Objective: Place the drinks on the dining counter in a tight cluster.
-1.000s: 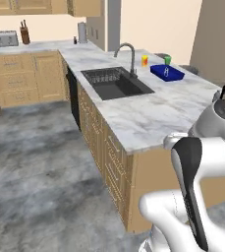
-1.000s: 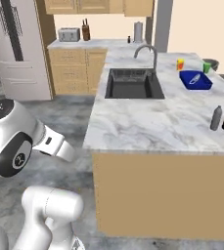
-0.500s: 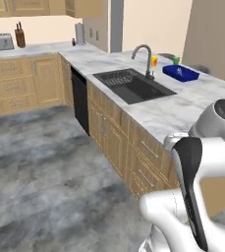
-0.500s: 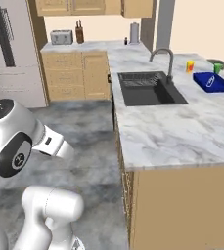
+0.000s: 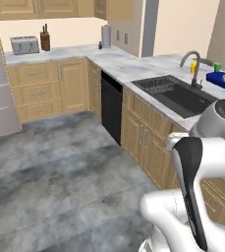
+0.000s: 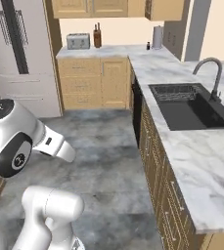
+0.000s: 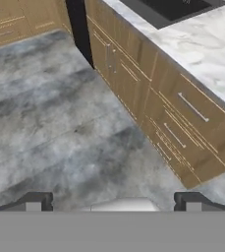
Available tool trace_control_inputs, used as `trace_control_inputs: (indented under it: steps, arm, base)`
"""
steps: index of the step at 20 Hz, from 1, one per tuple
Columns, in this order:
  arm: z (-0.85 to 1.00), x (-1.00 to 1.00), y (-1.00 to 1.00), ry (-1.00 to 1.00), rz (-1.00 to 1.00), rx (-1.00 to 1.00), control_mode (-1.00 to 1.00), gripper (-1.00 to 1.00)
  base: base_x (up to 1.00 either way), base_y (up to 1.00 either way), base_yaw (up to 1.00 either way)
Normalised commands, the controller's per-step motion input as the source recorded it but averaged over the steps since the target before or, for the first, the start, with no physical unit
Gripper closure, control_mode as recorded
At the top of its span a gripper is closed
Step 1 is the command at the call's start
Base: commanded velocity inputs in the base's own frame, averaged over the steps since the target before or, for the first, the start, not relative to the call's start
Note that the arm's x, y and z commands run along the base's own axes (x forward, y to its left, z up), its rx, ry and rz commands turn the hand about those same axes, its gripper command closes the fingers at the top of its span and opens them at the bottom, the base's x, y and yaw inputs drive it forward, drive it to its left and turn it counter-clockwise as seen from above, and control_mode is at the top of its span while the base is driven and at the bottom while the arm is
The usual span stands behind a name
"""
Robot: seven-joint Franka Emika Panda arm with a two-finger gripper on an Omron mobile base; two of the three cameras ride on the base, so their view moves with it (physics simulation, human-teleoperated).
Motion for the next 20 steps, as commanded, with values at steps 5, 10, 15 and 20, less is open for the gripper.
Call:
trace_control_inputs:
  steps: [5, 10, 15, 20]
  arm:
    - [0.00, 0.00, 0.00, 0.00, 0.00, 0.00, 1.00, -1.00]
    - [0.00, 0.00, 0.00, 0.00, 0.00, 0.00, 1.00, -1.00]
    - [0.00, 0.00, 0.00, 0.00, 0.00, 0.00, 1.00, -1.00]
    - [0.00, 0.00, 0.00, 0.00, 0.00, 0.00, 1.00, -1.00]
  base:
    - [1.00, 1.00, 0.02]
    - [1.00, 0.78, 0.00]
    - [1.00, 0.03, 0.00]
    - [1.00, 0.00, -0.15]
